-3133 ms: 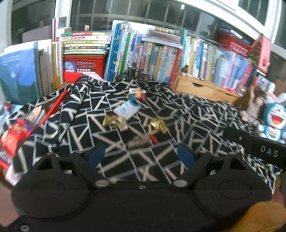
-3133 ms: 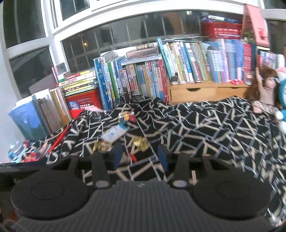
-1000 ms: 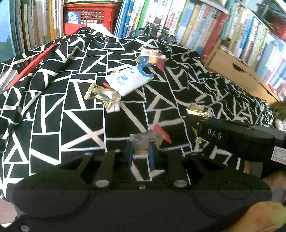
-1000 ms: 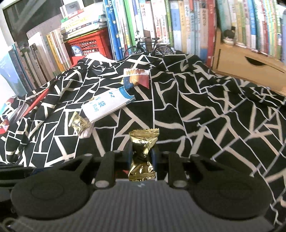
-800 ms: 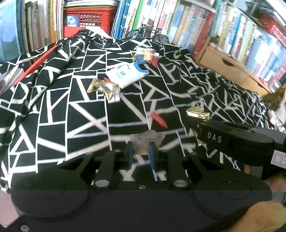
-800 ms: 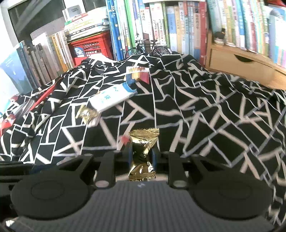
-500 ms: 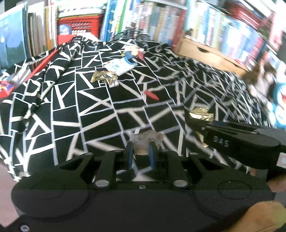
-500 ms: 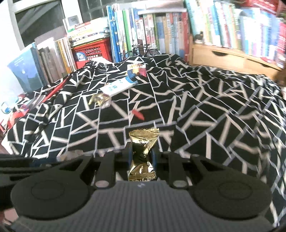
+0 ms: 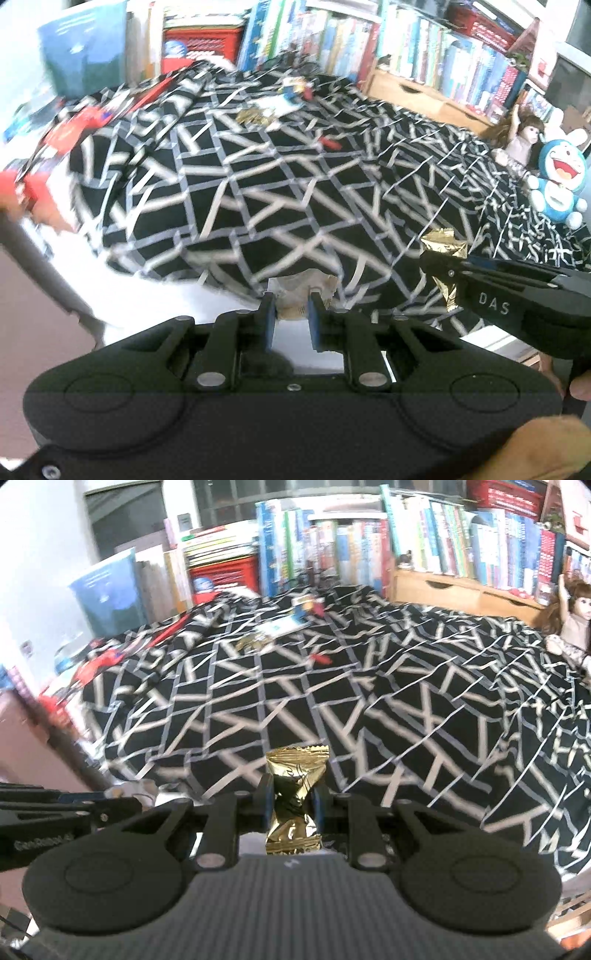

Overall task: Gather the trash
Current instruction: 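Carry the clear wrapper and gold candy down over the trash bin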

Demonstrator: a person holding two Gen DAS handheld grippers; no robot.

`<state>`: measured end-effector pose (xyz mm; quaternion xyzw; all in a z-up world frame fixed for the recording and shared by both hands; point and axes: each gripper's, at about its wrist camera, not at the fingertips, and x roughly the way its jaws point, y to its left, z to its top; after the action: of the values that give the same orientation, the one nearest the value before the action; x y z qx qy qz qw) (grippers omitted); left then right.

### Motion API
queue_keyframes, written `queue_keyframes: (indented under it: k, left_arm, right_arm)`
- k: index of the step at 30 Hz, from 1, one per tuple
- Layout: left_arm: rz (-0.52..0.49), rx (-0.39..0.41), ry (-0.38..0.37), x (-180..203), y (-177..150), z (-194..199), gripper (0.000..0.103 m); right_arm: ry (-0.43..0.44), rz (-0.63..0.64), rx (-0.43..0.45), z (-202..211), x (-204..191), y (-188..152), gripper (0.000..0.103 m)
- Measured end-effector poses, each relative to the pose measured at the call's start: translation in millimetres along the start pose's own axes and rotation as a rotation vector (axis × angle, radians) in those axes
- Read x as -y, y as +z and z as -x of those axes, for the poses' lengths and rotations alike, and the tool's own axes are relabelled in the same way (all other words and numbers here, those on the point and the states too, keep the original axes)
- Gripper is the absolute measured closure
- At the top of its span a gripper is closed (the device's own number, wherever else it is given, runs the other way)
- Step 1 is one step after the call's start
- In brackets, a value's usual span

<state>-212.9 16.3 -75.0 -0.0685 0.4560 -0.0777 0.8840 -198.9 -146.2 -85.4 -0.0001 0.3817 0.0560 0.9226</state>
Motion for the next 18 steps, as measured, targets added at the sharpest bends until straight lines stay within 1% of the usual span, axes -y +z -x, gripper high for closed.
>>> queue_keyframes:
  k: [4,7,10,13,18]
  left_arm:
    - [0.067,-0.024,0.043,-11,-40,17,0.086]
    - [0.092,-0.039,0.076,-17,-68,28,0.086]
    - [0.121,-0.053,0.097,-22,-89,33,0.086]
    - [0.144,-0.065,0.115,-29,-111,31,0.086]
    - [0.179,-0.086,0.136,-43,-140,8,0.086]
  right_arm:
    - [0.051,0.033,-0.026,12,-17,-28,0.077]
    - [0.094,0.056,-0.044,19,-29,-44,0.077]
    - [0.136,0.095,-0.064,22,-41,-60,0.077]
    - [0.163,0.126,-0.086,18,-50,-75,0.076]
    - [0.186,0.163,-0.124,-3,-61,-101,0.076]
